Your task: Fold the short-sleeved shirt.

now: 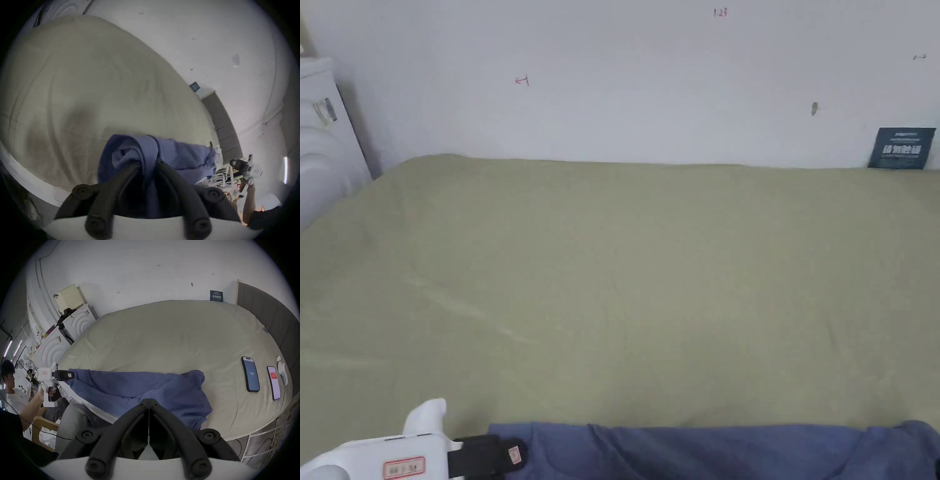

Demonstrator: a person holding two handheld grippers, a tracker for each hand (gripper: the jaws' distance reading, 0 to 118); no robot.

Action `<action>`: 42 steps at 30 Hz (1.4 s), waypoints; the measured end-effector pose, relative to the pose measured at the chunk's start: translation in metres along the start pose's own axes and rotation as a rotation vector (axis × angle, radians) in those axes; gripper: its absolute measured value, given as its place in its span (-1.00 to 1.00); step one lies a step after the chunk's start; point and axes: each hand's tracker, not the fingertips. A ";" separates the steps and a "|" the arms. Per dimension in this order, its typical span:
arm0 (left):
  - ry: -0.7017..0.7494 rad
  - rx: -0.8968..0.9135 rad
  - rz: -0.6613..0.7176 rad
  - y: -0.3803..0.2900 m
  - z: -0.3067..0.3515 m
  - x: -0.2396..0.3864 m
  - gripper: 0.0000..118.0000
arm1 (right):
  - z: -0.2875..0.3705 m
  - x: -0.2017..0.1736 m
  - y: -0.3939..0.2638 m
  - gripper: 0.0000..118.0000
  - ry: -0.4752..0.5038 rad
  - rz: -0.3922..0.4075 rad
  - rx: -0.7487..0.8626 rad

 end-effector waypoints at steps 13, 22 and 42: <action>-0.163 -0.216 -0.293 -0.013 -0.099 0.178 -0.57 | 0.011 0.017 0.004 -1.00 0.021 -0.043 0.072; -0.153 -0.216 -0.138 -0.019 -0.123 0.159 -0.51 | 0.011 0.020 0.006 -0.95 0.086 -0.066 0.087; -0.194 -0.274 -0.007 -0.103 -0.219 0.156 -0.99 | 0.028 0.003 0.009 -0.95 0.101 -0.036 0.161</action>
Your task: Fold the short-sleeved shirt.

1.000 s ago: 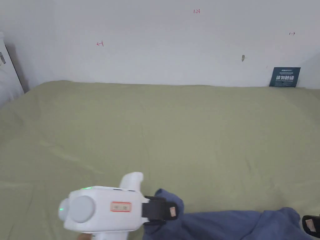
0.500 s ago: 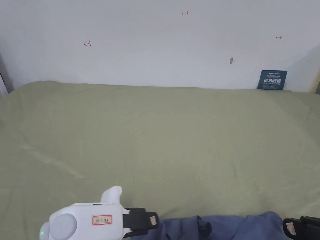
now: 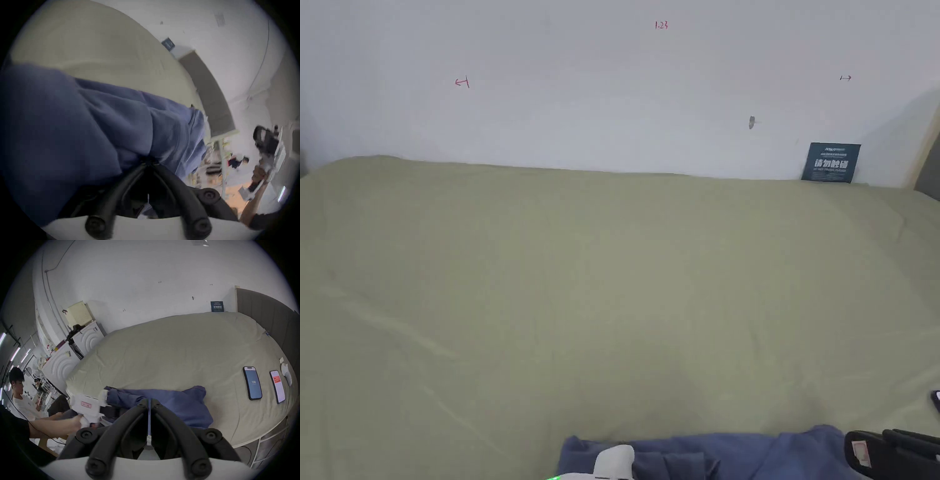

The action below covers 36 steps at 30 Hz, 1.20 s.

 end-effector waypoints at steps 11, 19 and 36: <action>0.001 -0.028 -0.047 0.045 0.111 -0.006 0.72 | -0.016 -0.005 0.001 -0.95 -0.003 0.004 -0.032; 0.029 0.000 0.154 0.046 0.140 -0.062 0.69 | -0.021 -0.004 -0.001 -0.95 -0.006 0.020 -0.049; 0.047 0.089 0.125 0.077 0.153 -0.054 -0.77 | -0.022 0.011 0.010 -0.95 -0.059 -0.035 -0.030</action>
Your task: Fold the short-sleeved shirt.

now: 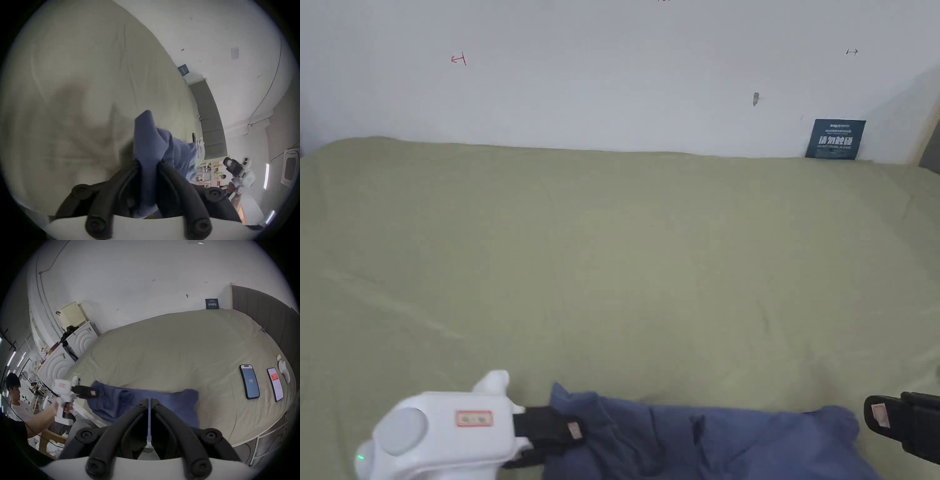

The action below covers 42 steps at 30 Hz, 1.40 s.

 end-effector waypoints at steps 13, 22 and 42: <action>0.286 0.270 0.008 0.039 0.173 0.003 -0.77 | -0.021 -0.017 0.009 -0.95 0.037 0.002 0.013; 0.072 0.063 -0.099 0.013 0.050 0.072 -0.23 | -0.014 -0.018 0.004 -0.95 0.035 -0.001 0.002; 0.099 -0.117 -0.148 -0.037 -0.062 0.032 -1.00 | -0.017 -0.021 -0.012 -0.95 0.010 -0.019 -0.019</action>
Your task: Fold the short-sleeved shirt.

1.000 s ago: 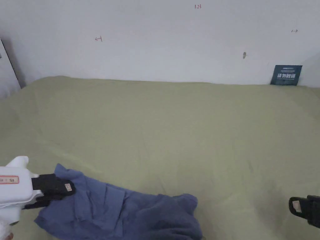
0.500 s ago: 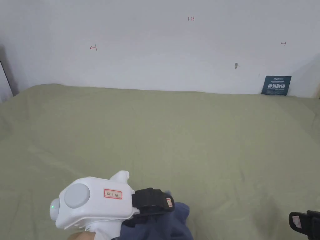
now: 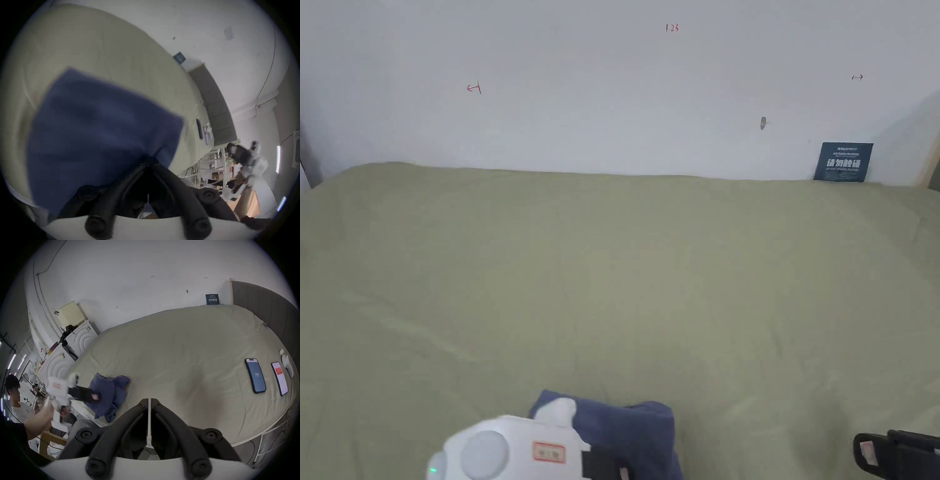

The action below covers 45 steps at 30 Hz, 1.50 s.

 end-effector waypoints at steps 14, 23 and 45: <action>-0.156 0.089 0.117 0.014 0.041 0.003 -0.94 | -0.083 -0.068 -0.009 -0.95 0.258 0.096 -0.128; 0.063 0.290 0.110 0.044 0.139 -0.079 0.40 | -0.202 -0.096 -0.008 -0.98 0.513 -0.027 -0.305; -0.125 0.046 0.099 0.050 0.044 -0.080 -0.48 | -0.228 -0.065 -0.046 -0.98 0.568 0.002 -0.379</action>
